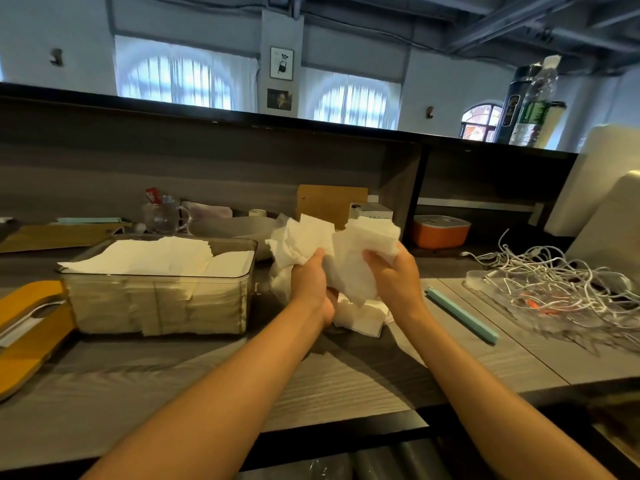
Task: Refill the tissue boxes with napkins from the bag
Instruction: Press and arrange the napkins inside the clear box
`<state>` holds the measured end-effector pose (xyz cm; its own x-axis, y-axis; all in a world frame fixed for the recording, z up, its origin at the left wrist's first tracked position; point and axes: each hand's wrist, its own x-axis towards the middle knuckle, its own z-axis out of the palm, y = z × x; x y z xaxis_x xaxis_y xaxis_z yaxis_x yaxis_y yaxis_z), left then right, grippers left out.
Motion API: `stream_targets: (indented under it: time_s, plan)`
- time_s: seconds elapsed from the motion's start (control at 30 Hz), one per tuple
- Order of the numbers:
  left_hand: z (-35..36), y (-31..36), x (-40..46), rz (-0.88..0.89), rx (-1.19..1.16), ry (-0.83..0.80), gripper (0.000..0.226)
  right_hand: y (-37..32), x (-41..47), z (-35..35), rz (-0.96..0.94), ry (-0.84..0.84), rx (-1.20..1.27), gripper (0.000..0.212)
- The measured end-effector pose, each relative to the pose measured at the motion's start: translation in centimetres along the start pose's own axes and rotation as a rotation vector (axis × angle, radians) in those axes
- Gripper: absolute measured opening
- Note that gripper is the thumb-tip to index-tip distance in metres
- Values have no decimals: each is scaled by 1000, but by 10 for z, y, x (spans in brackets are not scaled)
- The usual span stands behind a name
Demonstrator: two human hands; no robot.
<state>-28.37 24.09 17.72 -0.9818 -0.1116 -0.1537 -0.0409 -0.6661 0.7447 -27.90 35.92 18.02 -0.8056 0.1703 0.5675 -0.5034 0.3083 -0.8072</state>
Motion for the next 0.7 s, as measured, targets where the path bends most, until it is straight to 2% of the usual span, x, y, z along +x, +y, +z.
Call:
stream_targets:
  time_s: [0.1,0.17,0.27,0.4,0.57,0.7]
  plan:
    - [-4,4,3,-76,-32,6,34,-13,8,-21,93,23,255,23]
    - [-4,6,0,-107,-61,-40,29,-17,12,-36,240,-127,378,20]
    - [-3,9,-6,-147,-78,-106,26,-17,11,-36,336,-348,245,18]
    - [-1,8,-8,-150,-41,-117,26,-11,7,-21,304,-446,-76,27]
    - [1,10,-5,-125,-42,-124,33,-5,6,-17,383,-449,-80,49]
    - [2,15,-5,-60,-181,-108,30,-3,11,-21,390,-345,-134,44]
